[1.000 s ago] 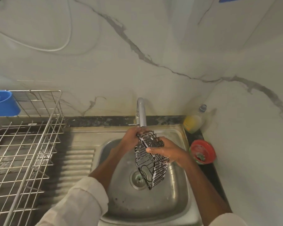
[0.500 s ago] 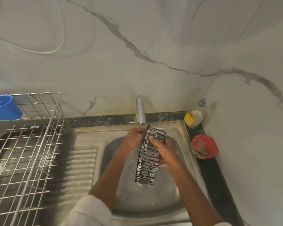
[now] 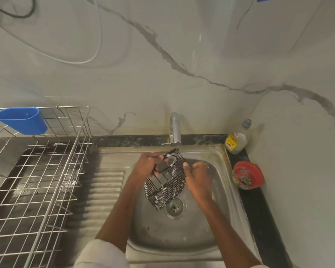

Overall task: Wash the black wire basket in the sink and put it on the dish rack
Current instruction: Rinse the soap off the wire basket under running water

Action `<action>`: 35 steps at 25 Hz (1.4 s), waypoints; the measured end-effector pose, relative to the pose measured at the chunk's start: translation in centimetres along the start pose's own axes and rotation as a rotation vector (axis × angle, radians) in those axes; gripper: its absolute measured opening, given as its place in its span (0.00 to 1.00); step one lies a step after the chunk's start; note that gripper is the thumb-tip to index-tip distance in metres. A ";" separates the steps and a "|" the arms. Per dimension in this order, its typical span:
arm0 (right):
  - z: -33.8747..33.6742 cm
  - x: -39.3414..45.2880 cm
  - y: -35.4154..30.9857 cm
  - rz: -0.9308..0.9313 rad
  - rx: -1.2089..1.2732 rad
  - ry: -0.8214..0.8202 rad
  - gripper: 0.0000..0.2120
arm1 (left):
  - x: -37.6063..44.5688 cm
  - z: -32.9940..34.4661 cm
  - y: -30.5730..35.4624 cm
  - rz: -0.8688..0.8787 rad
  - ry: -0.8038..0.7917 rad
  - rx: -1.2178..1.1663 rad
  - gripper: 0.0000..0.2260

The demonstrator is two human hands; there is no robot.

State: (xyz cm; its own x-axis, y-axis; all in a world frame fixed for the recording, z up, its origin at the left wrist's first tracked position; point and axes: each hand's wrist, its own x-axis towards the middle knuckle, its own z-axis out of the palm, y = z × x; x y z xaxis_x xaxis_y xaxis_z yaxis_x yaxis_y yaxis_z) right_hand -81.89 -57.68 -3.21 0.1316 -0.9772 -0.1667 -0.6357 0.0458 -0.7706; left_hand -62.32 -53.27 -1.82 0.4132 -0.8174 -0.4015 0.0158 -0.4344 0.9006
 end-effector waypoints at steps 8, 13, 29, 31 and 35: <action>-3.4 0.7 0.3 0.228 0.371 -0.349 0.25 | 1.9 1.6 1.4 0.012 -0.145 0.066 0.09; -0.9 0.9 -2.3 0.257 0.356 -0.255 0.24 | 3.1 1.3 0.9 0.000 0.082 -0.051 0.06; -3.1 -0.1 -0.4 0.379 0.450 -0.107 0.19 | -2.1 5.1 -1.9 -0.042 0.072 -0.199 0.25; -3.2 -0.1 -0.2 0.361 0.437 -0.101 0.25 | -2.3 5.3 -1.8 -0.030 0.064 -0.161 0.24; -2.1 -0.7 -0.8 0.369 0.436 -0.203 0.37 | -3.7 4.2 -1.9 0.039 0.171 -0.150 0.14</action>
State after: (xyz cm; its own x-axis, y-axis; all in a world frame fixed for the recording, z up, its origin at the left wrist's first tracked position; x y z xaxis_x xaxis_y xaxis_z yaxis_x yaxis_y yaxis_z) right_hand -83.02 -57.45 -1.17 0.1314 -0.8235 -0.5520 -0.3025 0.4969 -0.8134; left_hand -67.66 -51.02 -2.75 0.5646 -0.7508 -0.3429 0.1262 -0.3321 0.9348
